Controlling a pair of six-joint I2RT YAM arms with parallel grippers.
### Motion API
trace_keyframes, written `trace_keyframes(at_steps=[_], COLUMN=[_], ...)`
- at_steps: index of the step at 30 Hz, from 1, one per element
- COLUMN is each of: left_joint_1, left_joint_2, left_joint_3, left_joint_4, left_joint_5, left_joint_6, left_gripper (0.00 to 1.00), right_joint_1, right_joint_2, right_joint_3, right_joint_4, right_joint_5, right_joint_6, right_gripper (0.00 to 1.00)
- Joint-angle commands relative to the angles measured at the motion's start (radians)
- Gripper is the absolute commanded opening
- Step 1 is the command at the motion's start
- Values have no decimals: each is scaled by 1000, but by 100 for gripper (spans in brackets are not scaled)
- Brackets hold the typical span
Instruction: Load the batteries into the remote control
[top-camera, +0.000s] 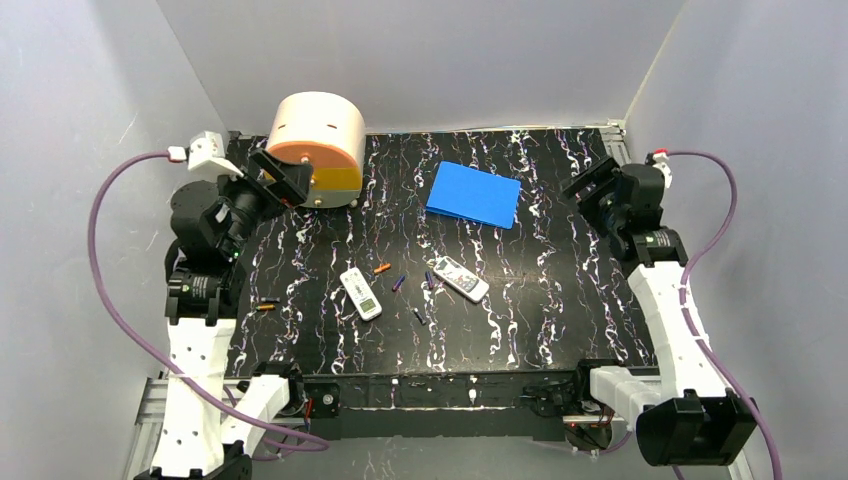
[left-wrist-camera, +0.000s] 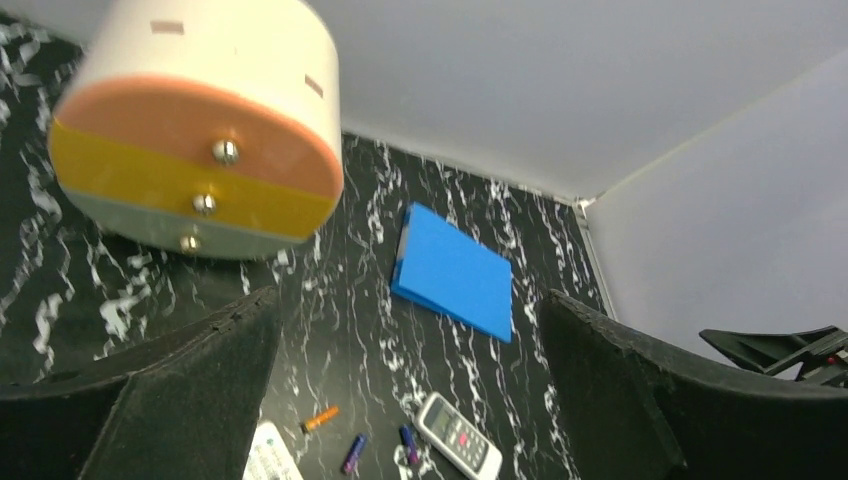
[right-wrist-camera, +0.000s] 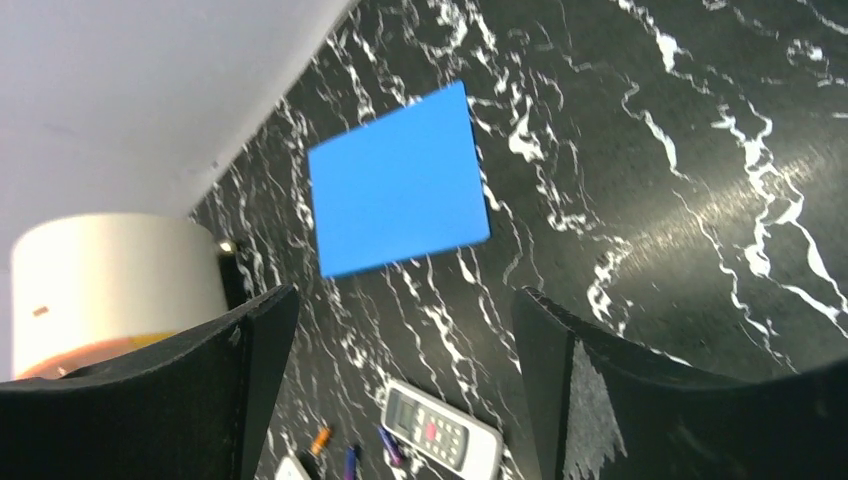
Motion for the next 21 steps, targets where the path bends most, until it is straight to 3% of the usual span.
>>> trace_keyframes(at_steps=[1,5,9,13,16,21], left_joint_1=[3,3,3,4,3,4], left_joint_2=[-7,2,12,26,31,33], left_joint_3=[-45,-64,-70,-73,-77,-86], left_joint_4=[-5,-4,12,15,16,20], left_joint_5=[72,97,103,116,113,118], left_joint_6=[-82,-74,-81,-85,-87,-89], left_gripper=[98,98,98,98,98,98], right_joint_1=[9,58,96,316,459,535], right_joint_2=[-56,24,137,164,191,279], right_joint_3=[-70,-96,-82,-90,-109,-117], right_joint_4=[49,-40,-106,-97,-57,-20], right_joint_5=[-135,-189,-398,-223,-119,-99], right_joint_6=[-123,-142,-381,-486,-480,-516], right_gripper=[90,94,90,93,87,83])
